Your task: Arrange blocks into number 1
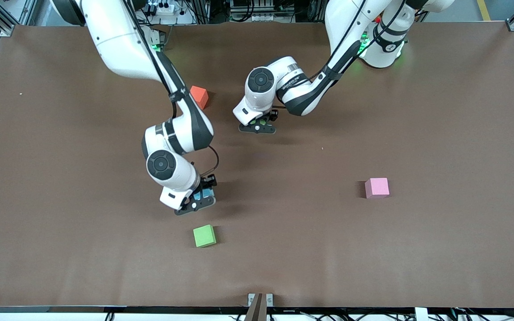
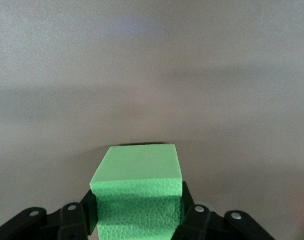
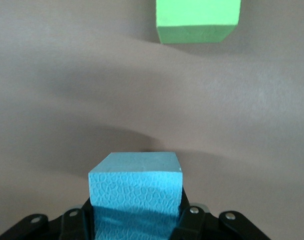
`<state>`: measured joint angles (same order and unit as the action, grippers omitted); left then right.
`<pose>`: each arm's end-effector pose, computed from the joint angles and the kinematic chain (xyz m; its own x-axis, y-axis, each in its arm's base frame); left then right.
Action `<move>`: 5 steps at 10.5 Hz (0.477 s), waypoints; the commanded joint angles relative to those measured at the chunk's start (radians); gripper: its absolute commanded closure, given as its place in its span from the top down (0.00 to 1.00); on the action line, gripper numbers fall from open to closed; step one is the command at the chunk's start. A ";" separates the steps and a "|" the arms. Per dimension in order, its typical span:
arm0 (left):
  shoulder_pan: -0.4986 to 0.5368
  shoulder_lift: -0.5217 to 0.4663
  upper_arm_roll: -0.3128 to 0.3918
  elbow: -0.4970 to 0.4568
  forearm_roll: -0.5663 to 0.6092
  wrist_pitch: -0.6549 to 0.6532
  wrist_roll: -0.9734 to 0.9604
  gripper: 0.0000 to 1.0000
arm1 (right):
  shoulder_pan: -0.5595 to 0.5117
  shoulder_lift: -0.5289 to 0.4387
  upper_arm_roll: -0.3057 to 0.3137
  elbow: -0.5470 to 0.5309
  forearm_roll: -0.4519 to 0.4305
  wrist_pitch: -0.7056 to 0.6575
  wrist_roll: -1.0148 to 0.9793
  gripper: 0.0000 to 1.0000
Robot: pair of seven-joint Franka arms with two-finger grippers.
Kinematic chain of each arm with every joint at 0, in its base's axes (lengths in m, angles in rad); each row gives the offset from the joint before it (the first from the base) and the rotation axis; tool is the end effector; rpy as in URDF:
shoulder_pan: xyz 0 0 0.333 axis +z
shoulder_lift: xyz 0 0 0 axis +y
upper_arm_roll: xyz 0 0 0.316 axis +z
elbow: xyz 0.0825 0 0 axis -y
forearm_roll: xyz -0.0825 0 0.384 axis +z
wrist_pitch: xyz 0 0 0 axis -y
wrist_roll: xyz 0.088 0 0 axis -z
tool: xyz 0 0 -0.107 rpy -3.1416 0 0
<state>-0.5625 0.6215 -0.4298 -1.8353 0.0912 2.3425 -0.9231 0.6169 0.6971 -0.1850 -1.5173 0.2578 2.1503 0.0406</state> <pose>0.3648 -0.5258 0.2120 0.9811 -0.0752 -0.1785 -0.0641 -0.9957 0.0670 0.6270 0.3230 0.2518 0.9578 0.2819 -0.0568 0.2765 -0.9570 -0.0874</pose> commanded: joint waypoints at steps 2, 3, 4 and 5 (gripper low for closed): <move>-0.014 -0.002 0.011 0.004 0.005 -0.012 -0.049 1.00 | 0.017 -0.145 0.002 -0.177 0.008 0.014 0.028 0.00; -0.014 -0.003 0.010 0.005 0.005 -0.012 -0.069 1.00 | 0.018 -0.156 0.002 -0.187 0.008 0.011 0.031 0.00; -0.011 -0.012 0.006 0.005 0.005 -0.012 -0.071 1.00 | 0.032 -0.160 0.002 -0.187 0.008 0.010 0.051 0.00; -0.004 -0.040 0.003 0.005 0.005 -0.014 -0.074 1.00 | 0.041 -0.159 0.002 -0.187 0.008 0.011 0.097 0.00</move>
<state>-0.5631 0.6218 -0.4293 -1.8308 0.0912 2.3433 -0.9678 0.6393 0.5772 -0.1848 -1.6588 0.2579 2.1494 0.0830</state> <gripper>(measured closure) 0.000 0.441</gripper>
